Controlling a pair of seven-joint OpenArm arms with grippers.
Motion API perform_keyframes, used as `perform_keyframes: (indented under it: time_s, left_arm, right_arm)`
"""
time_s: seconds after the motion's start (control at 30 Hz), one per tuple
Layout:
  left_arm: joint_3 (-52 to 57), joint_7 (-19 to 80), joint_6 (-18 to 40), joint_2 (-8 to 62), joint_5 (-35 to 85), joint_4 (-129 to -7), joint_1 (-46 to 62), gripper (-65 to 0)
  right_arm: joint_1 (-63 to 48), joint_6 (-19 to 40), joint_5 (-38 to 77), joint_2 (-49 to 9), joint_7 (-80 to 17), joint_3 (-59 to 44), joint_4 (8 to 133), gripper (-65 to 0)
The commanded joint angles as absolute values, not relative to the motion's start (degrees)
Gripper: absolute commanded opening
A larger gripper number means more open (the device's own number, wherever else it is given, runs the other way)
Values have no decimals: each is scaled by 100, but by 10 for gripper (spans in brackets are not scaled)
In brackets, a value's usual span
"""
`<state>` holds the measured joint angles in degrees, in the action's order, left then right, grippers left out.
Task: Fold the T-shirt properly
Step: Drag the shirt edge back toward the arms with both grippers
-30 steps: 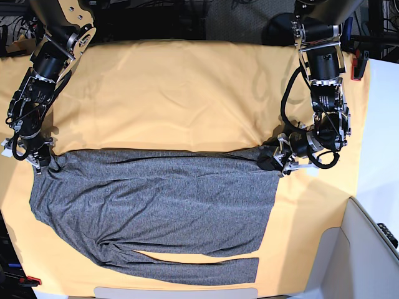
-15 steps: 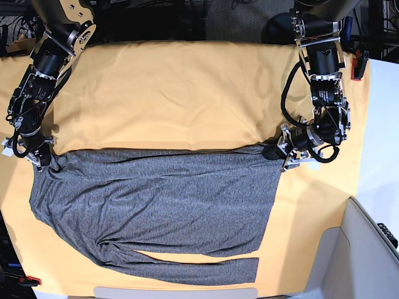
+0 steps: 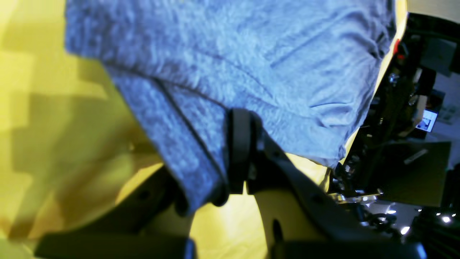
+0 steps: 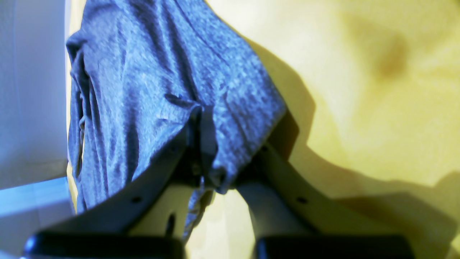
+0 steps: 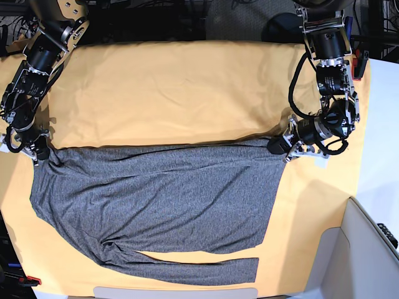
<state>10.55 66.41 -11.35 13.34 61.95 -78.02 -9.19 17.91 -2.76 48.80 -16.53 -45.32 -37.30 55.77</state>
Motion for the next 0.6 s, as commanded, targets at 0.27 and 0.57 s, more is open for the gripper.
perform_keyframes:
  time_s: [0.27,0.57]
  left_arm:
    - [1077,6765,-1147,1719,6290,-8760,-84,-648]
    - [1077,6765,-1147,1736,6290,-9490,620,-648]
  right_arm:
    - [848,-637,4778,-1789,-5121,-3776,6519,-650]
    - [180,-637,4778,-2035,-5692,-3793,7398,-650]
